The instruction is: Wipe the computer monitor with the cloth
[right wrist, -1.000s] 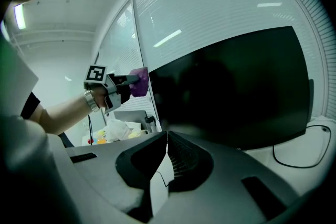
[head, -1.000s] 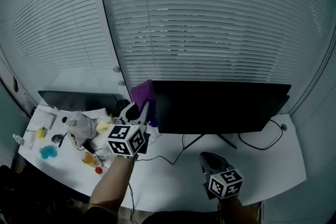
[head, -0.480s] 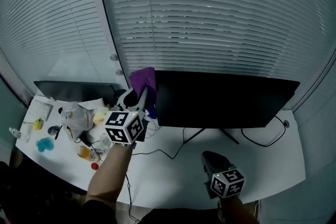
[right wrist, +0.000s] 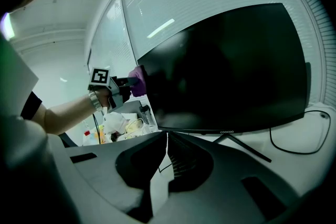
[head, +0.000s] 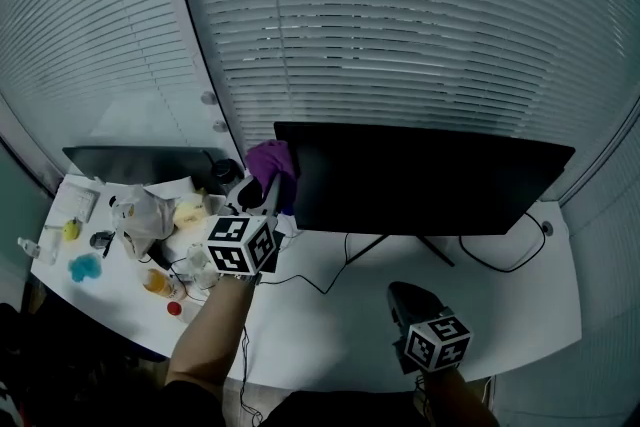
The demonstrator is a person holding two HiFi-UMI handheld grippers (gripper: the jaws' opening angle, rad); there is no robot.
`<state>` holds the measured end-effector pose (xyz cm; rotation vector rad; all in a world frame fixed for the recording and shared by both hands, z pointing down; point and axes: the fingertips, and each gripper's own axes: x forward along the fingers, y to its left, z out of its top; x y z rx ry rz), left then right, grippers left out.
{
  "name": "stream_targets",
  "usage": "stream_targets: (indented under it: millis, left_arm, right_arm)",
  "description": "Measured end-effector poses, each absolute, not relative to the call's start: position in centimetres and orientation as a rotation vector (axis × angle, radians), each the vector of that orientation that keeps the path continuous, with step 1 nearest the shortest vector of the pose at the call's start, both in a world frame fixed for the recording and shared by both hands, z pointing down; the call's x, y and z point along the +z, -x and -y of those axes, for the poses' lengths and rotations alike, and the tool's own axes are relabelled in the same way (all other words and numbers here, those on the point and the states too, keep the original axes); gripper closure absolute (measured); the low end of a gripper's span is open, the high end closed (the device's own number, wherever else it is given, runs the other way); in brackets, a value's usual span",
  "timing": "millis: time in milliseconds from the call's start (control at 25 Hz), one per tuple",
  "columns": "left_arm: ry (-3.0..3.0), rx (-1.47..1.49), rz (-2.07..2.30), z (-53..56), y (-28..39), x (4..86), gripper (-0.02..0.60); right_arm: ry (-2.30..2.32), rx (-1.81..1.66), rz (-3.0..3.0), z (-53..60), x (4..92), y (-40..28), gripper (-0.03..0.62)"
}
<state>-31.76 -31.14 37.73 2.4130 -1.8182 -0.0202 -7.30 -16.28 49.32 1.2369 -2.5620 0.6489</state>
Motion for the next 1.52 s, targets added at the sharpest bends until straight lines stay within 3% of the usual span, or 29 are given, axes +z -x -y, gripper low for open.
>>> stream_targets:
  millis: [1520]
  left_arm:
    - [-2.091,0.442,1.703,28.4,30.8,63.1,0.508]
  right_arm:
    - [-1.316,0.835,2.448,14.4,55.2,3.5,0.568]
